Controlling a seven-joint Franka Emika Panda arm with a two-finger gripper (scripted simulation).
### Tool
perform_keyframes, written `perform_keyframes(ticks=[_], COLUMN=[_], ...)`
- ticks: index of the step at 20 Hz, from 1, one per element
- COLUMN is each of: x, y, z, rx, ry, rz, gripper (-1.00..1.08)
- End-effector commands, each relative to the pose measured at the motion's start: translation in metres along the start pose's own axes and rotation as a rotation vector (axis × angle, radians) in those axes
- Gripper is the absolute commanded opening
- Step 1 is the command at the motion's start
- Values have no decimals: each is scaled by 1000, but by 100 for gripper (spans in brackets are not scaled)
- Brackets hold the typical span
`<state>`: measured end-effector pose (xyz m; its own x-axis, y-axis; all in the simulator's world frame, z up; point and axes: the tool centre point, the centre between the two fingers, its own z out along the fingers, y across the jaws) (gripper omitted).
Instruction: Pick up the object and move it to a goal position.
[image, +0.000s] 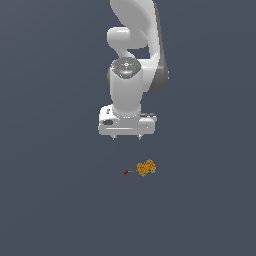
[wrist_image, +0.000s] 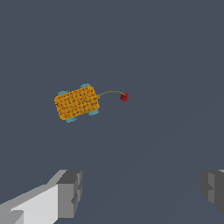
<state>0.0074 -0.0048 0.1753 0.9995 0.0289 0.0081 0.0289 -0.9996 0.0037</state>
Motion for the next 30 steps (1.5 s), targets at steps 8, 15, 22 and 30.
perform_keyframes(ticks=[8,15,22,30], x=[8,10,12,19], y=[-17,-21,-22,-25], z=[-4,-5,-3,6], rx=[-12,-15,-13,-5], ry=[19,24,23,20], rz=[-54,-67,-37,76], gripper=[100,100,100,100])
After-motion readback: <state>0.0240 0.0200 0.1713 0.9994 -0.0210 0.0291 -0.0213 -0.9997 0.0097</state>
